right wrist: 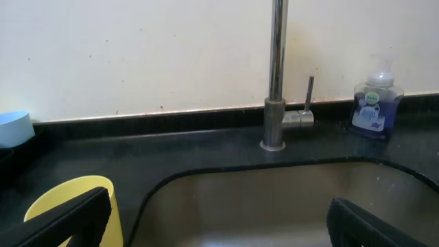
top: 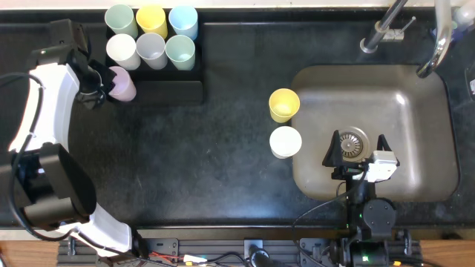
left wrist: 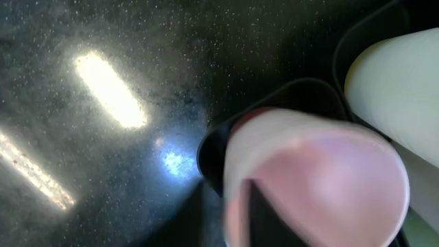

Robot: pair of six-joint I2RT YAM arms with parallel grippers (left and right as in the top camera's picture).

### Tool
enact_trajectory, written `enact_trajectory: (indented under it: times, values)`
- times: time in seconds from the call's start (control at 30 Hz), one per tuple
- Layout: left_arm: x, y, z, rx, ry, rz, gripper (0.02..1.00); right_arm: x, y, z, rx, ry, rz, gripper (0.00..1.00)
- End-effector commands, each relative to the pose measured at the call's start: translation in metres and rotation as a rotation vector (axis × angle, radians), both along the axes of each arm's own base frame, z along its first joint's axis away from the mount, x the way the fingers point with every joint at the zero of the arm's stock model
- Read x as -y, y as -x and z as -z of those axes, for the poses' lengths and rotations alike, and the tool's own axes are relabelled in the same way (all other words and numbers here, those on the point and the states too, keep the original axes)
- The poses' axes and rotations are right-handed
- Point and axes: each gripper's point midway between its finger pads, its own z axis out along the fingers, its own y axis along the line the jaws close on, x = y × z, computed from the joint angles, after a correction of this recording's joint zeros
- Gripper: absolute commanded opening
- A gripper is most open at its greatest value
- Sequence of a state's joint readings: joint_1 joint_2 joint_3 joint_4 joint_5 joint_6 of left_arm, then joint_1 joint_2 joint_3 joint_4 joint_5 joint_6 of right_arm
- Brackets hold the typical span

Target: Store Cups

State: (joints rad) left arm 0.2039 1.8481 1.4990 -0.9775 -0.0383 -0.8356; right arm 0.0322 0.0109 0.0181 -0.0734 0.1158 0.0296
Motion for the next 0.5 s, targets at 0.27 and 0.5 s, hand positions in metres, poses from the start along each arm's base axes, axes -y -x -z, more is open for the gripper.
enact_trajectory:
  times: [0.27, 0.5]
  values:
    - [0.0, -0.002, -0.012, 0.028, -0.019, 0.001, 1.0, 0.002, 0.0, 0.004, -0.001, 0.0, 0.011, 0.998]
    - [0.066, -0.008, -0.077, 0.195, -0.042, 0.246, 1.0, 0.002, 0.0, 0.004, -0.001, 0.0, 0.011, 0.996]
